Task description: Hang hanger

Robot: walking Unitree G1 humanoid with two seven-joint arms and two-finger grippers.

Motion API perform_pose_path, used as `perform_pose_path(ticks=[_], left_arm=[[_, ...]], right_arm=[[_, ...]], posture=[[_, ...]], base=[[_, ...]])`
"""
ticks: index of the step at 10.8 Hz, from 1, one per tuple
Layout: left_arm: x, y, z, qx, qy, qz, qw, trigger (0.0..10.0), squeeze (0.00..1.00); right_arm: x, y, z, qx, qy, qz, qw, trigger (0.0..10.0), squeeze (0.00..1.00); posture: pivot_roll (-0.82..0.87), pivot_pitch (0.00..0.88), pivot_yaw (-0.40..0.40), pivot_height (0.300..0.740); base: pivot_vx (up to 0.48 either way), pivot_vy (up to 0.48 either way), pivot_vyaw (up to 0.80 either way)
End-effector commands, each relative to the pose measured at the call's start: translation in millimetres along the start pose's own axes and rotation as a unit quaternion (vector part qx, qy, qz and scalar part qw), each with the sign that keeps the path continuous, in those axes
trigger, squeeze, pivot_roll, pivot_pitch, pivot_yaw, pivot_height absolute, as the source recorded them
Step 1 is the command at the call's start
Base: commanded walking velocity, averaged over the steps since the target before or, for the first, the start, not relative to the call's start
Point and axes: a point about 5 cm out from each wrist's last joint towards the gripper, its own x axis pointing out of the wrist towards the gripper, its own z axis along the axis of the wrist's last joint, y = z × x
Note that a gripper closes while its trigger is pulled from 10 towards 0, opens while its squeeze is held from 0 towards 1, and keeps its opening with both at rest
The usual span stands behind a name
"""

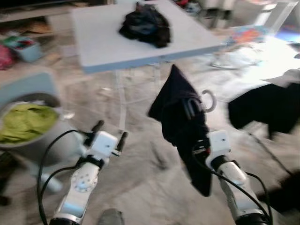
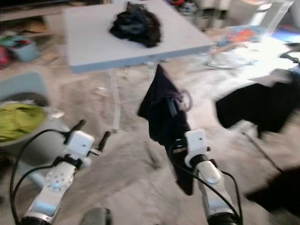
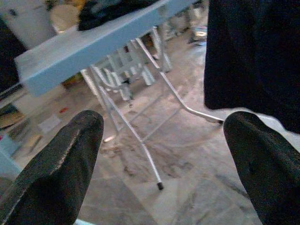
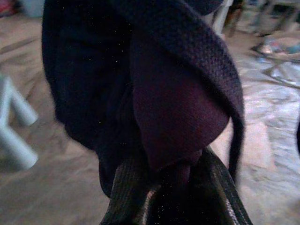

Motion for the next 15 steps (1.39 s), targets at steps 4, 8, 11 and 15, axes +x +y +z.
perform_pose_path(ticks=[4,8,11,15], left_arm=[[11.5,23.1,7,0.026,0.005,0.023,0.999,10.0,0.00],[7.8,14.9,8,-0.005,0.000,0.010,1.000,10.0,0.00],[8.4,13.3,9,-0.011,-0.002,0.006,1.000,10.0,0.00],[5.2,11.7,10,-0.014,-0.003,0.005,1.000,10.0,0.00]], right_arm=[[10.6,7.8,49,-0.013,-0.071,0.122,0.990,10.0,0.00],[0.2,20.9,38,-0.031,-0.058,0.144,0.987,10.0,0.00],[-0.5,21.0,37,-0.039,-0.054,0.149,0.987,10.0,0.00],[-3.2,10.2,35,-0.052,-0.056,0.087,0.993,10.0,0.00]], posture=[[-0.02,0.056,-0.066,0.740],[-0.02,0.059,-0.072,0.740],[-0.02,0.062,-0.075,0.740],[-0.02,0.064,-0.083,0.740]], base=[[0.000,0.000,0.33],[0.000,0.000,0.30],[0.166,0.000,0.00],[0.261,0.000,0.00]])
